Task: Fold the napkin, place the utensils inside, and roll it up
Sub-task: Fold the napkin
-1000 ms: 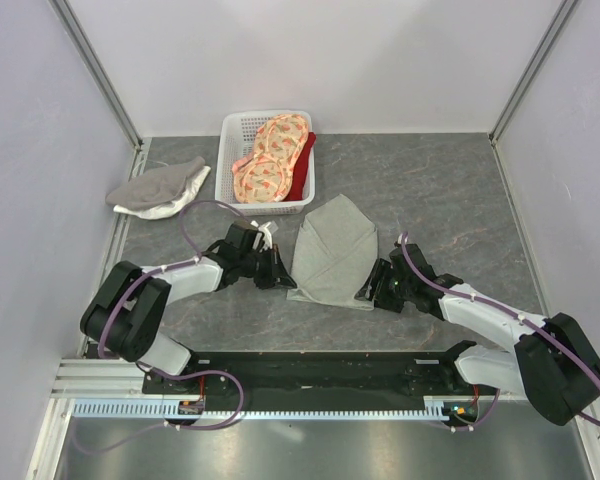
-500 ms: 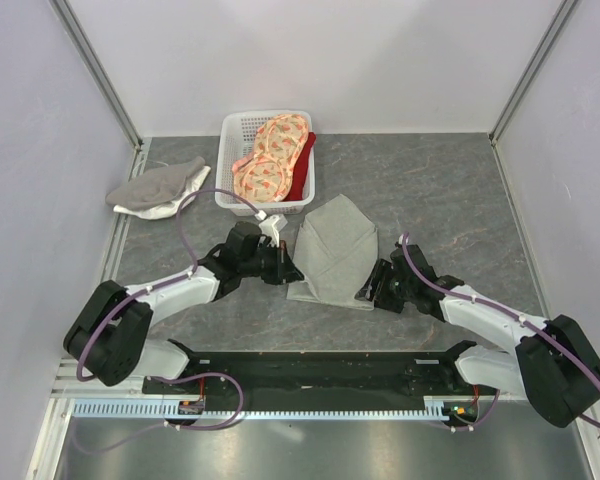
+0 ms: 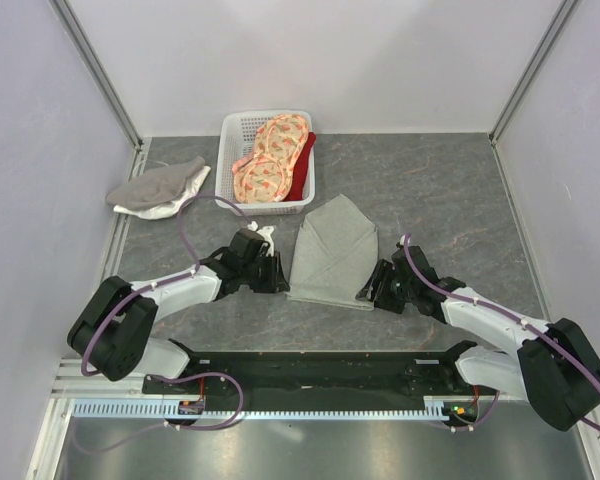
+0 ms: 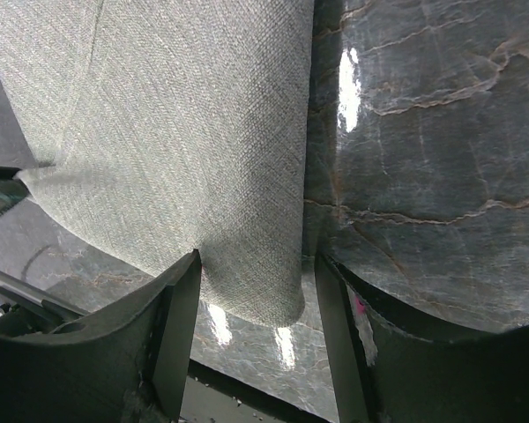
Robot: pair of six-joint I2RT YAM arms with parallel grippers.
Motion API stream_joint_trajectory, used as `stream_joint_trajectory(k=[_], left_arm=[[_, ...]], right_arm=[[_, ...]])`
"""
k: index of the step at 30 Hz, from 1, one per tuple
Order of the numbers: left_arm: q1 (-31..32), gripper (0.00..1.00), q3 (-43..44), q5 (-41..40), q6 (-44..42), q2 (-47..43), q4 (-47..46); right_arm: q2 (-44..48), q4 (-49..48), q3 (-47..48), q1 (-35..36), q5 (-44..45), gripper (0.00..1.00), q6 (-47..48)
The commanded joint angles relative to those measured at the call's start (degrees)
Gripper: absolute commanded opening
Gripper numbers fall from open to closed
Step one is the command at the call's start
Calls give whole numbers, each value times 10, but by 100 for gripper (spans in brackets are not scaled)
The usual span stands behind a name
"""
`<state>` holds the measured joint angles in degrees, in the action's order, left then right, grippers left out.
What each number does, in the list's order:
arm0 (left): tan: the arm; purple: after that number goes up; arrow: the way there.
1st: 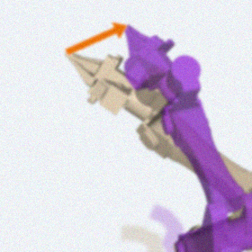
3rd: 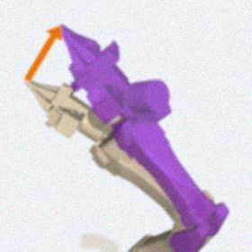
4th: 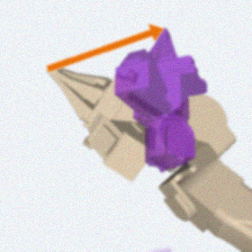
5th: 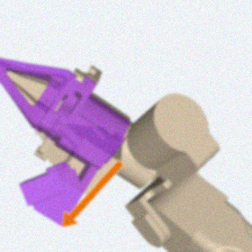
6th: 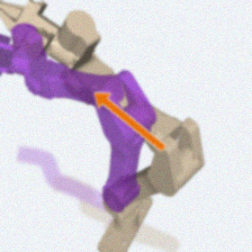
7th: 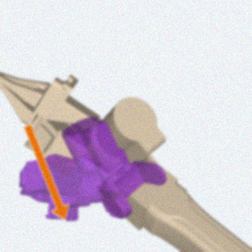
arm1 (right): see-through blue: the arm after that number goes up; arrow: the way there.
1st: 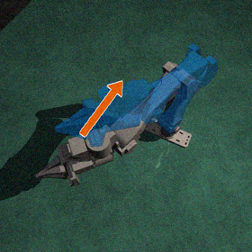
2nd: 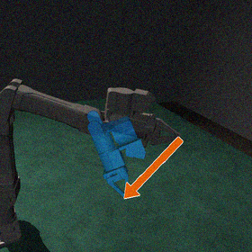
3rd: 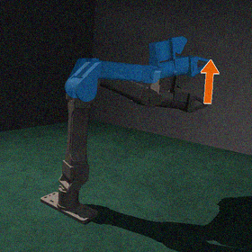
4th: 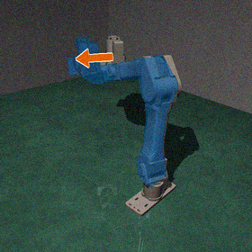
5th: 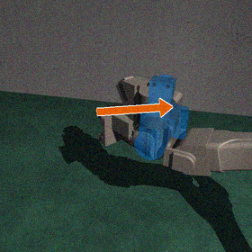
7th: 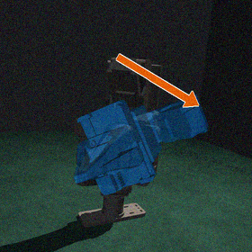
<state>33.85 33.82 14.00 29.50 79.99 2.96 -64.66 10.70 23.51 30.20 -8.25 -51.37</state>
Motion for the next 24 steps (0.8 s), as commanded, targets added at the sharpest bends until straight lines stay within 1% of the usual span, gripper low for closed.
stream_joint_trajectory(k=[1,2,3,4,6,8,12,17,24], left_arm=[[0,44,17,-30,10,-18,64],[0,48,15,-31,16,-22,68],[0,57,12,-29,26,-30,68],[1,61,8,-26,31,-33,68],[0,68,-2,-14,43,-38,56],[0,70,-14,-4,51,-48,25],[1,72,-38,5,74,-60,-23],[-1,72,-38,1,78,-34,-53],[-5,69,-42,-3,96,-5,-96]], right_arm=[[2,35,-19,-2,20,63,0],[2,35,-20,-3,21,63,0],[2,35,-20,-2,20,63,0],[2,35,-19,-3,21,63,0],[2,35,-20,-3,20,63,0],[2,35,-19,-3,21,63,1],[2,35,-18,-3,19,63,2],[2,35,-18,-3,19,64,4],[0,36,-19,-3,19,64,4]])
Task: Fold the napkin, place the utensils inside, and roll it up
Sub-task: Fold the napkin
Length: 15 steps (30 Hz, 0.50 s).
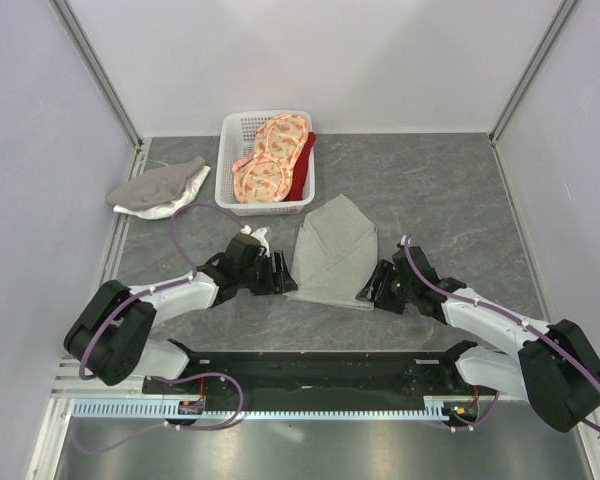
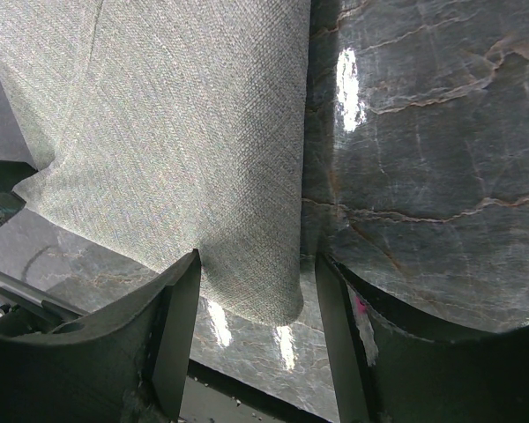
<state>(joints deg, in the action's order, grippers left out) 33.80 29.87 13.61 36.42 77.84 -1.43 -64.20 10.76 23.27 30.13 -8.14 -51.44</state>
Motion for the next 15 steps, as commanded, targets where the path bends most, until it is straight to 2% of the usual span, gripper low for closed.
stream_joint_trajectory(k=[1,8,15], left_arm=[[-5,68,-2,3,28,20,-57],[-5,55,-12,29,44,36,-60],[-4,49,-36,36,60,36,-48]], right_arm=[[-4,36,-17,-2,19,64,5],[-5,36,-18,-2,20,64,5],[0,36,-19,-2,22,64,4]])
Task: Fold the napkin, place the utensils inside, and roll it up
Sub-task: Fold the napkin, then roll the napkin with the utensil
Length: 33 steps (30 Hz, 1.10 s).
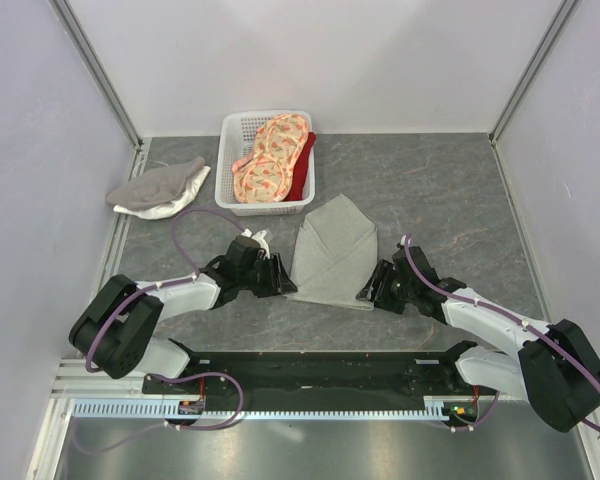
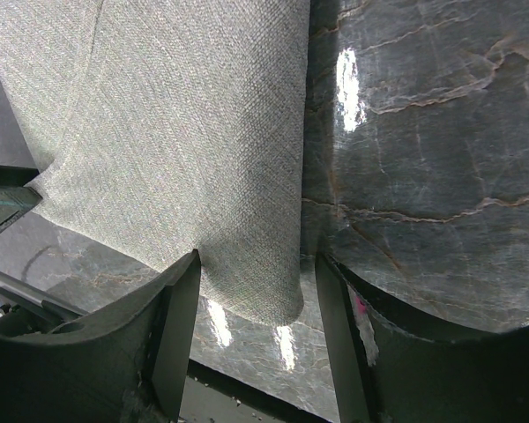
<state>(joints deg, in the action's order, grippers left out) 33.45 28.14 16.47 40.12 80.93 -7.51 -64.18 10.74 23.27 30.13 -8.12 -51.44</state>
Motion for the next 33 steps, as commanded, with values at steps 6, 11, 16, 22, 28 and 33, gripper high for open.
stream_joint_trajectory(k=[6,11,16,22,28,33], left_arm=[[0,41,-20,10,19,24,14],[0,17,-1,18,5,42,15],[-1,2,32,28,-16,43,46],[-18,2,88,94,-26,44,99],[-69,2,111,194,-16,52,138],[-92,2,118,242,-16,60,151]], right_arm=[[9,37,-21,-3,23,64,6],[27,65,0,-3,44,66,42],[62,133,76,-1,108,68,119],[64,119,164,79,197,68,239],[-63,64,237,259,331,70,318],[-143,6,272,367,410,73,357]])
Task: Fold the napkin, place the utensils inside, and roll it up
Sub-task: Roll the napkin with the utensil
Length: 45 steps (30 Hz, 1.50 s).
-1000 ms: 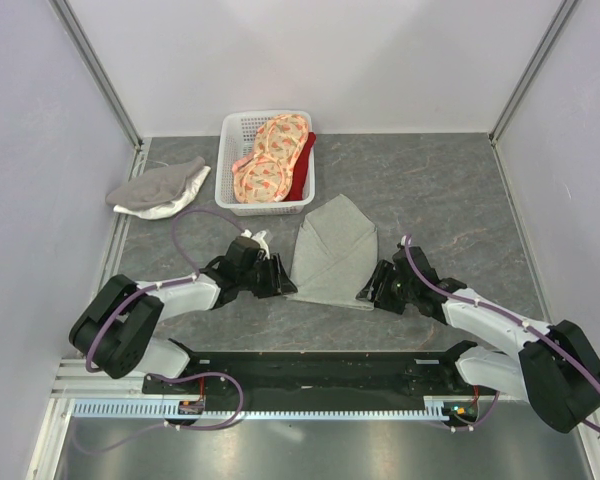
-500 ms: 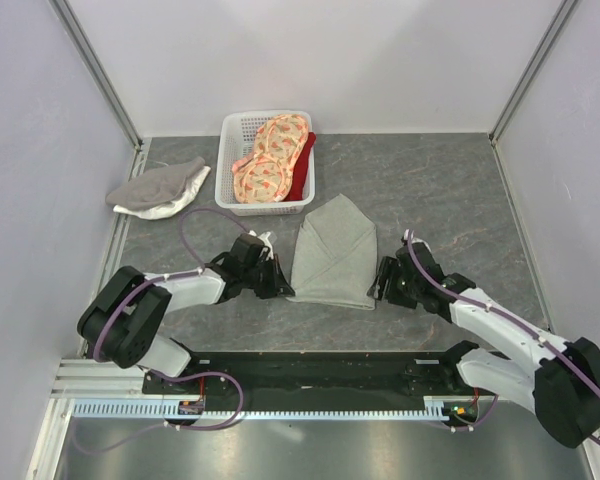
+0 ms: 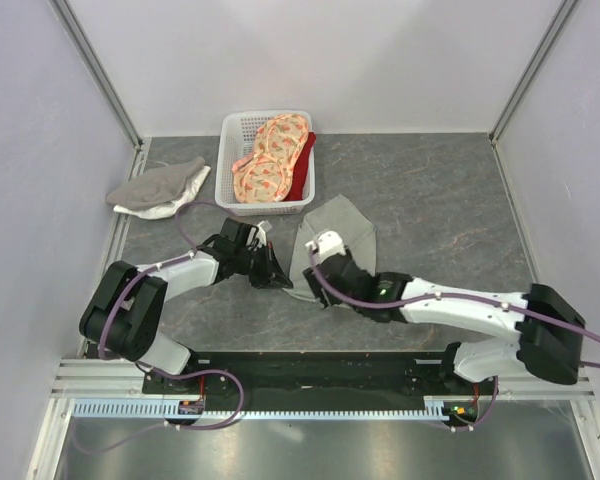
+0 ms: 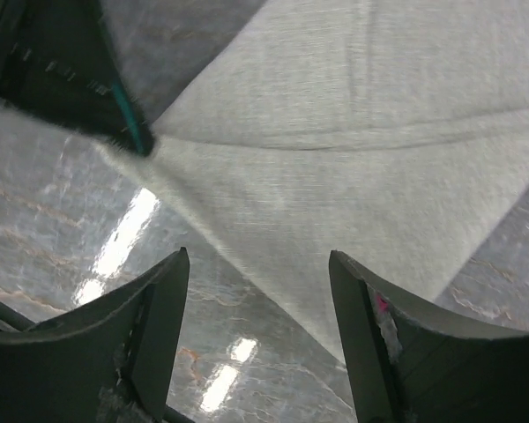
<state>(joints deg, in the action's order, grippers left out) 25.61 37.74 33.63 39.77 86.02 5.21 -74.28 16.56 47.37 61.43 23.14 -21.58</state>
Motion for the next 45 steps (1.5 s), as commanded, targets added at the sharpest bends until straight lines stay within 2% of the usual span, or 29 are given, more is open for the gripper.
stream_joint_trajectory(k=[1,8,16,22,35,38,41,42,45], left_arm=[[-17,2,23,75,-13,11,24],[-31,2,28,101,-8,19,27],[-44,2,29,120,0,23,26],[-52,2,25,126,0,25,26],[-78,2,26,143,-7,33,26],[-82,2,25,144,-9,35,26],[-85,2,27,144,-11,38,26],[-85,2,27,144,-10,42,26],[-85,2,29,146,-14,47,25]], right_arm=[[-63,-62,32,65,110,74,63],[-142,-122,47,148,182,75,104],[-227,-158,61,174,229,76,124],[-285,-120,77,174,335,76,93],[-273,-43,12,174,361,70,3],[-273,-34,3,174,360,64,-6],[-274,-29,-1,175,358,53,-15],[-275,-32,-1,174,358,46,-14],[-283,-35,2,174,351,38,-5]])
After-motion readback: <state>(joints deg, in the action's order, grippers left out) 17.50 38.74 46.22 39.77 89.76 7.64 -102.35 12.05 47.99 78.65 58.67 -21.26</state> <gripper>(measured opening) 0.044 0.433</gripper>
